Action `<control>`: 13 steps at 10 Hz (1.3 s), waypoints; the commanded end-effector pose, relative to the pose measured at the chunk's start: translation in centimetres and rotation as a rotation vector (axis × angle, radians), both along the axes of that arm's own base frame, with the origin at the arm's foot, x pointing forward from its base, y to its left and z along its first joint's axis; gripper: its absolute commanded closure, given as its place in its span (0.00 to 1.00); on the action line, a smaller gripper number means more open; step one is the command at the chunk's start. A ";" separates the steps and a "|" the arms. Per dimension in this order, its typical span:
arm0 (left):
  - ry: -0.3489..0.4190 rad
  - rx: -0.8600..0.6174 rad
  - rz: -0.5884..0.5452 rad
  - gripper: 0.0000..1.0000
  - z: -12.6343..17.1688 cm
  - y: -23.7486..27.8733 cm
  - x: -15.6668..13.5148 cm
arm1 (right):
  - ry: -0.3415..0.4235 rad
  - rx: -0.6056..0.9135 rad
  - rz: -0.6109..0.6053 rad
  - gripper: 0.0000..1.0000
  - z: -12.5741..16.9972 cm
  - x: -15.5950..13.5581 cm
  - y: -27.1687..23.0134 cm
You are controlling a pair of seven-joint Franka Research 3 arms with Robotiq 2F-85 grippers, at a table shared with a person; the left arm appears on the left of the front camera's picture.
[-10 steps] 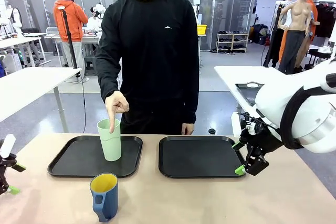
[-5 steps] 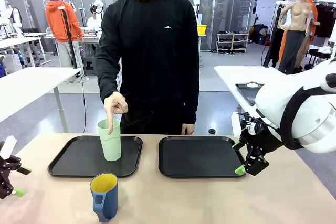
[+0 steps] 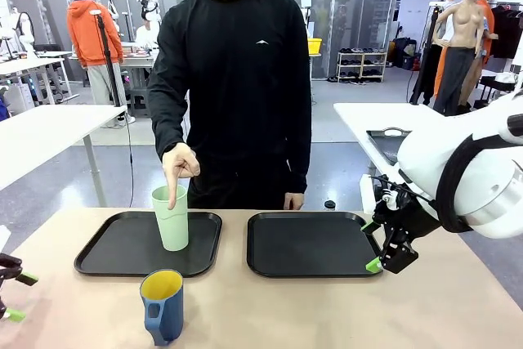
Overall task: Sort and store the cups by type.
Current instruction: Pick up the Handle plastic cup and place it into the empty Flat Tray.
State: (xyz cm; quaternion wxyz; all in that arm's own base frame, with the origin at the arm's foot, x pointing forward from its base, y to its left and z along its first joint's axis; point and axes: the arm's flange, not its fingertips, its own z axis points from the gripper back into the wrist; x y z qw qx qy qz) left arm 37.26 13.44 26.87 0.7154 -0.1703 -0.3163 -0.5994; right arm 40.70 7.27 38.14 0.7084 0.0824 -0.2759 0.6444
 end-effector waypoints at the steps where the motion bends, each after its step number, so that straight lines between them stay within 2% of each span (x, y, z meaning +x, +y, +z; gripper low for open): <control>1: -0.033 -0.088 -0.128 0.00 -1.1 0.6 0.3 | 0.005 -0.013 -0.021 0.00 -0.1 -0.1 0.2; 2: -0.028 -0.176 -0.209 0.00 -1.3 -0.9 0.0 | 0.005 -0.013 -0.021 0.00 -0.1 -0.1 0.2; 4: -0.054 -0.330 -0.219 0.00 -1.1 -3.7 -0.2 | 0.005 -0.013 -0.021 0.00 -0.1 -0.1 0.2; 7: 0.012 -0.477 -0.238 0.00 -1.0 -7.3 -0.3 | 0.005 -0.013 -0.021 0.00 -0.1 -0.1 0.2; 9: 0.007 -0.456 -0.238 0.00 -1.2 -8.7 0.6 | 0.005 -0.013 -0.021 0.00 -0.1 -0.1 0.2; 10: -0.002 -0.449 -0.247 0.00 -0.3 -8.1 -1.4 | 0.005 -0.013 -0.021 0.00 -0.1 -0.1 0.2; 13: 0.003 -0.461 -0.248 0.00 -0.5 -8.7 -1.1 | 0.005 -0.013 -0.021 0.00 -0.1 -0.1 0.2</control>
